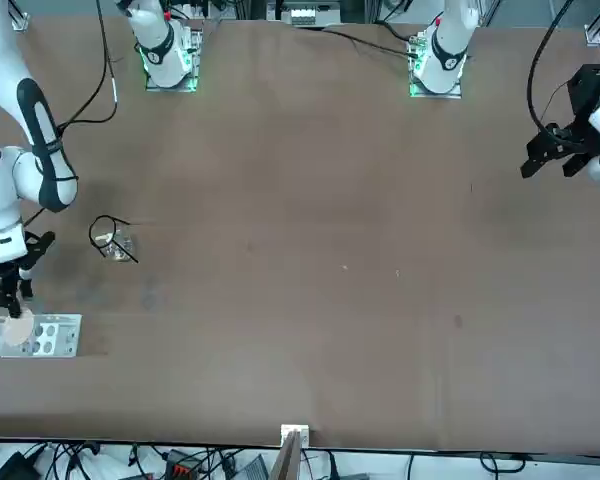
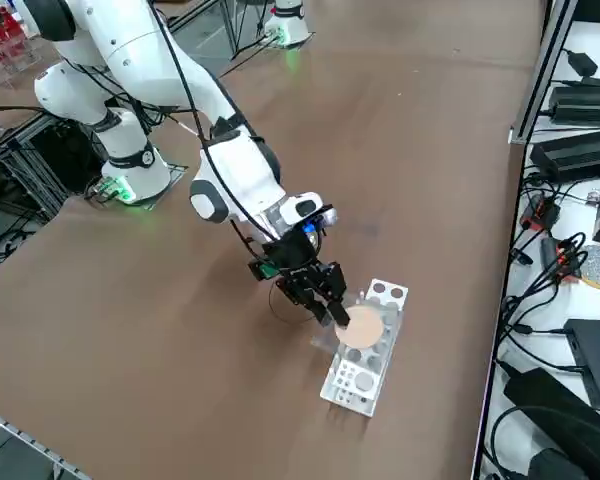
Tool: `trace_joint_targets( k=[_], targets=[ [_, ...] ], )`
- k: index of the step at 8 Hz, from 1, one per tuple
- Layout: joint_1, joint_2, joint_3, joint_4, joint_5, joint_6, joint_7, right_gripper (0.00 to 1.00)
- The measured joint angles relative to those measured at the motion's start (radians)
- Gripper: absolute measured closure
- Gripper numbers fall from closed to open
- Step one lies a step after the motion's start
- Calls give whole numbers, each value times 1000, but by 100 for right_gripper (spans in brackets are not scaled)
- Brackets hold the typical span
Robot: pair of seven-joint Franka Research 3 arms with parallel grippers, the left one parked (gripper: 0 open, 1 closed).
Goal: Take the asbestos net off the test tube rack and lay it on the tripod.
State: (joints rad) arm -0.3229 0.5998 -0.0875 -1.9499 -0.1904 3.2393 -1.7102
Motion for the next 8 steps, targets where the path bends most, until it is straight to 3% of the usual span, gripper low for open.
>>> trace_joint_targets(
  k=[1,5,8],
  targets=[
    [0,-1,0,2,-1,4,0,96],
    [-4,-49,-1,24,-1,-52,0,98],
    [-4,-232,1,42,4,-336,60,98]
  ],
)
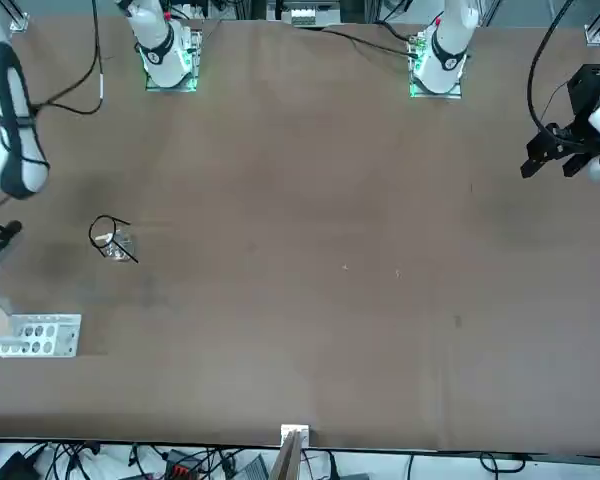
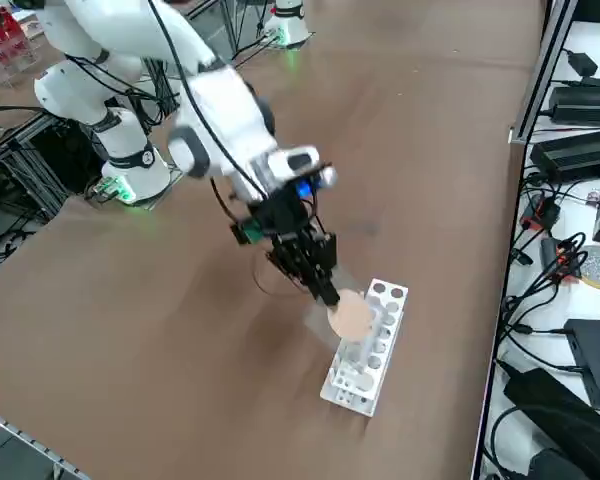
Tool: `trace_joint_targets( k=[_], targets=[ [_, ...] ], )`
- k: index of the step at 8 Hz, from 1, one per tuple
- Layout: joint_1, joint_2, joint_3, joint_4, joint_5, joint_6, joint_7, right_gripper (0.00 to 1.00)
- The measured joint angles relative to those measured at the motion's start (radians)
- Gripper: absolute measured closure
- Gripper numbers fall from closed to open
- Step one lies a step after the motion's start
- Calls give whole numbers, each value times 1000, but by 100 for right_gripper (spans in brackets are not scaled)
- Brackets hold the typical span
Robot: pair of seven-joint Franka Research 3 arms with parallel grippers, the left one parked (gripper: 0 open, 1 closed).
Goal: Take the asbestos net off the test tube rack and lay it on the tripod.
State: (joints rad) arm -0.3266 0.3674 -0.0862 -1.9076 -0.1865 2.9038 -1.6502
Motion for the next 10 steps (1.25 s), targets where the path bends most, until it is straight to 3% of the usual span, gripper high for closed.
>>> trace_joint_targets(
  k=[4,6,8,10],
  targets=[
    [56,-206,17,8,-35,-471,389,98],
    [112,-242,22,52,-107,-687,616,98],
    [215,-248,26,133,-186,-915,878,98],
    [343,-241,32,163,-266,-1046,1187,98]
  ],
)
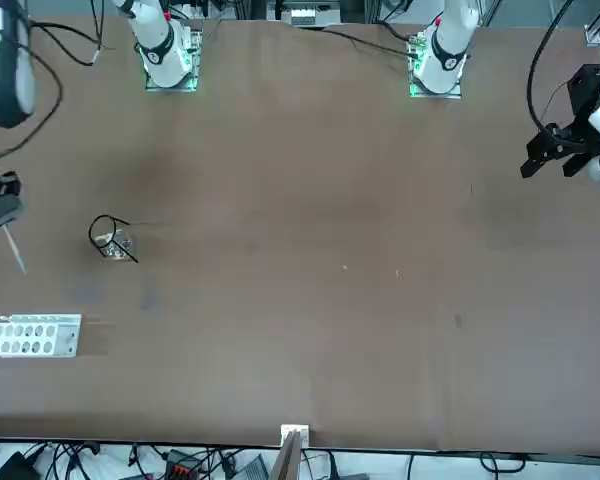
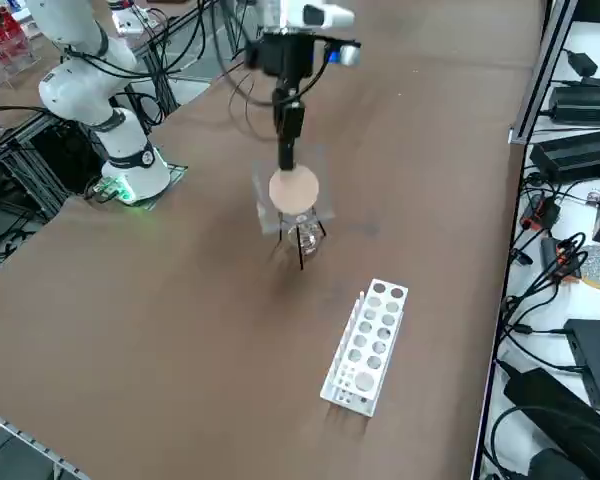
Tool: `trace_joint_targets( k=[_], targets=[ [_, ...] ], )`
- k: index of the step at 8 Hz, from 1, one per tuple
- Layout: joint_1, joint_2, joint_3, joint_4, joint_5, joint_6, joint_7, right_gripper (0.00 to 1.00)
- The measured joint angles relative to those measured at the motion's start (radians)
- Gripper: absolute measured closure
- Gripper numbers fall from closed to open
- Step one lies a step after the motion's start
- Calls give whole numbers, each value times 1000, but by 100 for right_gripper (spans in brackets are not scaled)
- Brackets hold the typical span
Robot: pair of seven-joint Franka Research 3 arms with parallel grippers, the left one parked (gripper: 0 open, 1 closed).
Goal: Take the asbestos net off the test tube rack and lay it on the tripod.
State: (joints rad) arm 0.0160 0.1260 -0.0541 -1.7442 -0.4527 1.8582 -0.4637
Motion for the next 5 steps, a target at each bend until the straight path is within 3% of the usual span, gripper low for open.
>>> trace_joint_targets(
  k=[3,5],
  targets=[
    [198,95,2,-1,-134,-112,479,98],
    [273,190,2,-2,-218,-140,694,98]
  ],
)
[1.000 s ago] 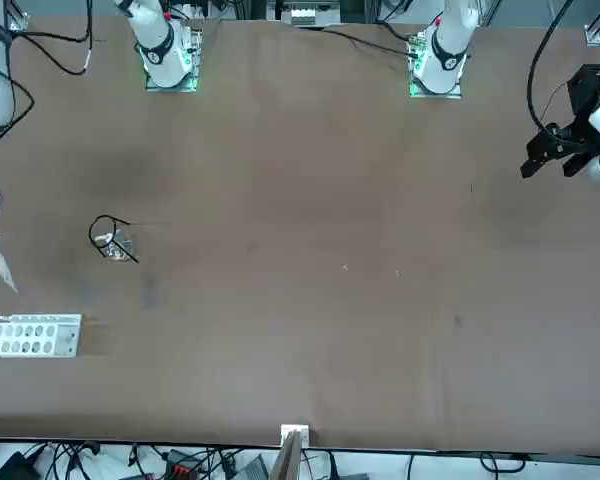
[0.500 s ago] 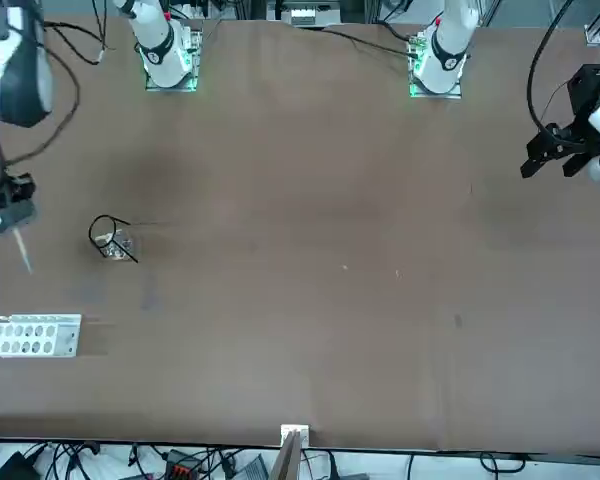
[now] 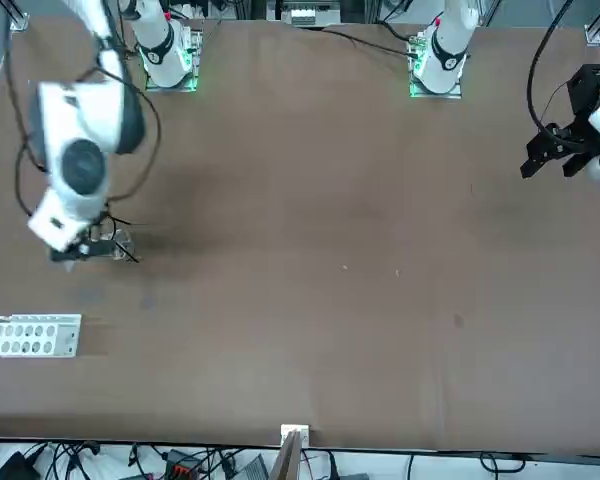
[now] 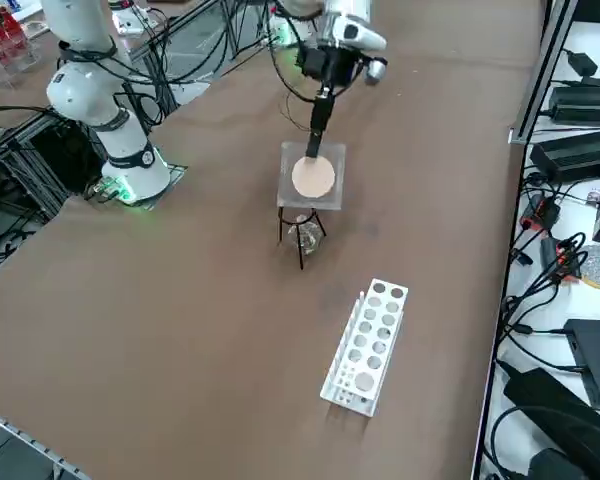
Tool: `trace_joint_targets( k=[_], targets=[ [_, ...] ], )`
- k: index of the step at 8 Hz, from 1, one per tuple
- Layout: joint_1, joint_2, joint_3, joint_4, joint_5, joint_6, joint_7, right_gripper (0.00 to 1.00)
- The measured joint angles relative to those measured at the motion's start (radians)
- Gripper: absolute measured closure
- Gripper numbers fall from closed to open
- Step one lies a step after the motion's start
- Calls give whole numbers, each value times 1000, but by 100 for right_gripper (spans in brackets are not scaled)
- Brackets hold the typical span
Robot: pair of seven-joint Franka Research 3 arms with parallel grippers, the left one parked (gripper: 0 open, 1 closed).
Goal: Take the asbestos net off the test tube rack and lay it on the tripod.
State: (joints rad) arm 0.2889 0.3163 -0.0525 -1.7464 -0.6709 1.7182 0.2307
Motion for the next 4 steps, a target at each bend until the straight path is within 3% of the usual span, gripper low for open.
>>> trace_joint_targets(
  k=[4],
  targets=[
    [106,185,-1,4,-205,-143,255,98]
  ],
)
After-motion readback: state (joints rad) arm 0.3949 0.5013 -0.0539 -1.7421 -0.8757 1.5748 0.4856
